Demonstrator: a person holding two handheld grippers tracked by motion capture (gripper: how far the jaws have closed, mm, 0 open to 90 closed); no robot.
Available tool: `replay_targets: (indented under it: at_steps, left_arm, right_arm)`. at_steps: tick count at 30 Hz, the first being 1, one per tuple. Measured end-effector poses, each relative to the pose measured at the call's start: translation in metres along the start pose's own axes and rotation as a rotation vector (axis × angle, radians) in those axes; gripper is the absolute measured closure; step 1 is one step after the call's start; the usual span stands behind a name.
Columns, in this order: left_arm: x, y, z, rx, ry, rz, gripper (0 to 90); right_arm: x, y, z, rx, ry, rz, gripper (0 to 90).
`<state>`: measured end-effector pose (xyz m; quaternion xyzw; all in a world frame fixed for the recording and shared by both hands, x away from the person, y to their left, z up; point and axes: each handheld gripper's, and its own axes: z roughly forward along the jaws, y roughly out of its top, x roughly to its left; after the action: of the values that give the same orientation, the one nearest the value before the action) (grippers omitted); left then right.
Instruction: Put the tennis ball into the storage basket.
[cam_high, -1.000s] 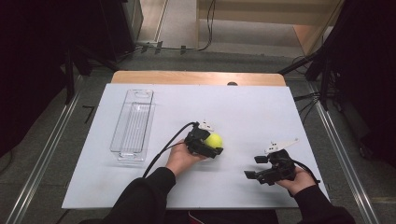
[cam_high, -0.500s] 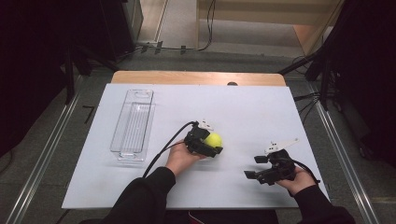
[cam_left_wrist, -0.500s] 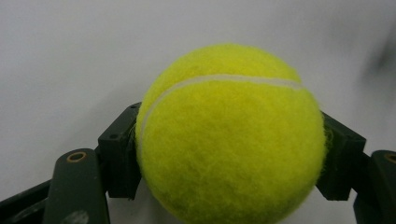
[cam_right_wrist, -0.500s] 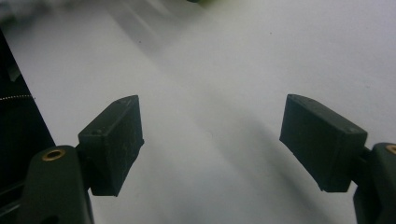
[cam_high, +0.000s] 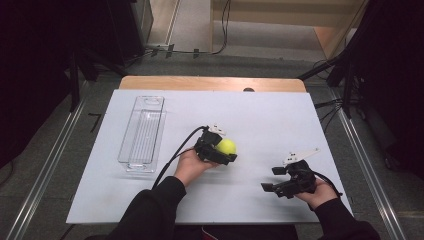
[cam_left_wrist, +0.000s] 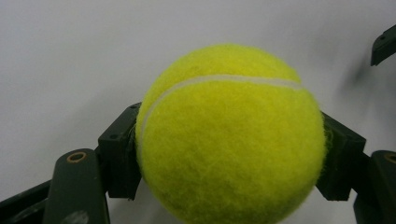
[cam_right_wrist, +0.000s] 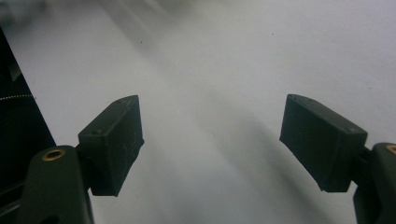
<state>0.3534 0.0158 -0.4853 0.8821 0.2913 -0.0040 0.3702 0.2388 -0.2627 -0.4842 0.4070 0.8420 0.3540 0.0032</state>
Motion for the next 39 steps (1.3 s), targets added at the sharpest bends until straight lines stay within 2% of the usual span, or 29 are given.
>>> replay_targets:
  at_steps: [12,16,29,39]
  left_arm:
    - [-0.001,0.007,-0.017,0.004,-0.016,-0.004,26.3]
    - [-0.002,0.009,-0.024,0.001,-0.026,-0.017,26.3]
    - [-0.001,0.019,-0.038,0.017,-0.049,-0.010,26.3]
    - [0.002,0.025,-0.057,-0.006,-0.059,-0.025,26.3]
  right_arm:
    - [0.001,0.002,0.000,-0.005,-0.003,0.000,19.2]
    - [0.001,0.004,-0.001,-0.022,-0.009,-0.004,19.2]
    - [-0.003,0.005,-0.003,-0.060,0.006,0.005,19.2]
    - [-0.002,0.002,-0.007,-0.075,-0.002,0.009,19.2]
